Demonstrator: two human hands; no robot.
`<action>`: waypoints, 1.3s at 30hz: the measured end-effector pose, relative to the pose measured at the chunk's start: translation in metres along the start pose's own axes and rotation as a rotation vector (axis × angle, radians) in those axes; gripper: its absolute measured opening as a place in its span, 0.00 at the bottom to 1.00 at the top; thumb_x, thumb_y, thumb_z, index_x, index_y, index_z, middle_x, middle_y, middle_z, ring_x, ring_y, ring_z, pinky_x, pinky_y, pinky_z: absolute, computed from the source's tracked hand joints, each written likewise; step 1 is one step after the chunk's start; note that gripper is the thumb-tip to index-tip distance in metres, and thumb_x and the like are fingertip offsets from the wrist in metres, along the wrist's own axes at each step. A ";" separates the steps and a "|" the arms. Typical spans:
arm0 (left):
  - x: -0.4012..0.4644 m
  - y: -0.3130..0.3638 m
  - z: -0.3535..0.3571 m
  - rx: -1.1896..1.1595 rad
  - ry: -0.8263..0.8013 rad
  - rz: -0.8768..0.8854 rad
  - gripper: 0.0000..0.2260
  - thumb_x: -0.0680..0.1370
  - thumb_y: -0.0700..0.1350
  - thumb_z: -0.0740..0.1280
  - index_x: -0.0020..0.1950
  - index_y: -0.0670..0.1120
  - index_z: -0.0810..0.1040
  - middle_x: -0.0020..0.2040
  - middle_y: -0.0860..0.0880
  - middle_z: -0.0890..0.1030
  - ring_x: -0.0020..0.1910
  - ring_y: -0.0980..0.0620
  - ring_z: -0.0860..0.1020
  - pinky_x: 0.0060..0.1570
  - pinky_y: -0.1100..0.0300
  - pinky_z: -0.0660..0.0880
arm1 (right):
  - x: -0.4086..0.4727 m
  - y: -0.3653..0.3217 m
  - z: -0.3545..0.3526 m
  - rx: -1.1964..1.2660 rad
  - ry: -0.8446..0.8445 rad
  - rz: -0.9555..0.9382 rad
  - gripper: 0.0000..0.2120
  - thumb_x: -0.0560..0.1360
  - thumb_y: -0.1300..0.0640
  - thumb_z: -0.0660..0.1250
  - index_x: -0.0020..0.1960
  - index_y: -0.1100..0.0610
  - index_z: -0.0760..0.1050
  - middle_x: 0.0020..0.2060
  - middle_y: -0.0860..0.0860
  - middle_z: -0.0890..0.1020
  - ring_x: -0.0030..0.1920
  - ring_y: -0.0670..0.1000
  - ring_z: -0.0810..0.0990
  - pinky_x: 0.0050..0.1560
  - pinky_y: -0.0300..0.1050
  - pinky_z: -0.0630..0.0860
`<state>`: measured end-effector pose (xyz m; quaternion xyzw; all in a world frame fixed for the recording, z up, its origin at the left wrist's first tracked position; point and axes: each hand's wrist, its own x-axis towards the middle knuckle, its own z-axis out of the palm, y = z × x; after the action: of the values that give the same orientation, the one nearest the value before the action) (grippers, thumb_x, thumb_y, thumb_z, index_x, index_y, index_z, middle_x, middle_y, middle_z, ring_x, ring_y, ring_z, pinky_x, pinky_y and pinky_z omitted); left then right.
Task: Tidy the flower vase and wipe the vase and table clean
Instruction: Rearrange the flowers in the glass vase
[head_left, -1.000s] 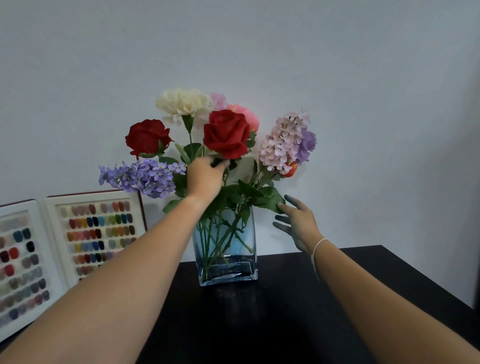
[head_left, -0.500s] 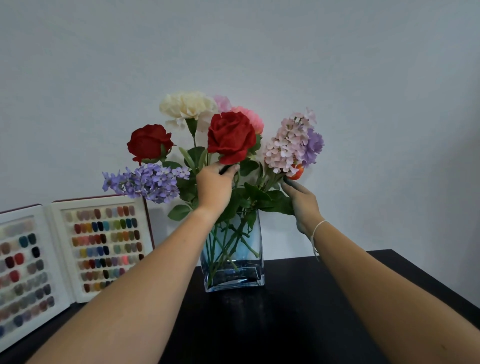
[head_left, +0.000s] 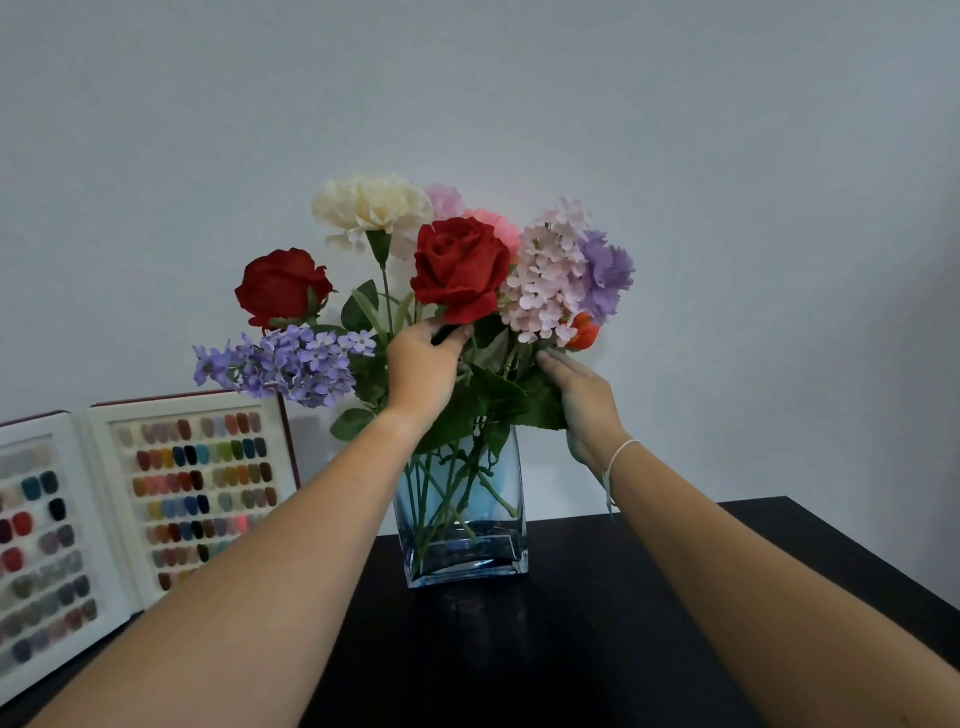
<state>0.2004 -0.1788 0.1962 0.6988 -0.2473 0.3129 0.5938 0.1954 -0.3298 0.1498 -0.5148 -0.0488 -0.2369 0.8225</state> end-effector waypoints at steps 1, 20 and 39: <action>0.000 0.001 -0.001 0.001 0.013 0.005 0.04 0.75 0.43 0.66 0.43 0.51 0.78 0.39 0.54 0.80 0.32 0.64 0.78 0.34 0.72 0.74 | -0.002 0.001 0.000 -0.004 0.012 -0.017 0.05 0.72 0.61 0.68 0.46 0.54 0.80 0.46 0.56 0.82 0.45 0.52 0.82 0.52 0.48 0.78; -0.004 0.001 -0.002 0.057 0.012 -0.018 0.04 0.75 0.45 0.65 0.45 0.54 0.77 0.40 0.58 0.78 0.43 0.57 0.76 0.51 0.57 0.73 | -0.020 0.007 -0.014 -0.069 0.031 -0.078 0.06 0.72 0.60 0.67 0.44 0.50 0.79 0.46 0.55 0.82 0.49 0.54 0.80 0.52 0.47 0.77; -0.061 -0.005 -0.063 0.327 -0.308 0.130 0.18 0.74 0.46 0.65 0.65 0.51 0.73 0.61 0.56 0.74 0.63 0.57 0.71 0.58 0.74 0.64 | -0.066 -0.006 0.000 -0.859 -0.076 -0.647 0.14 0.71 0.54 0.69 0.56 0.54 0.77 0.53 0.52 0.81 0.55 0.52 0.76 0.59 0.54 0.71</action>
<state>0.1534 -0.1177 0.1544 0.8077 -0.3256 0.2760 0.4067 0.1342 -0.3094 0.1330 -0.7719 -0.1334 -0.4577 0.4206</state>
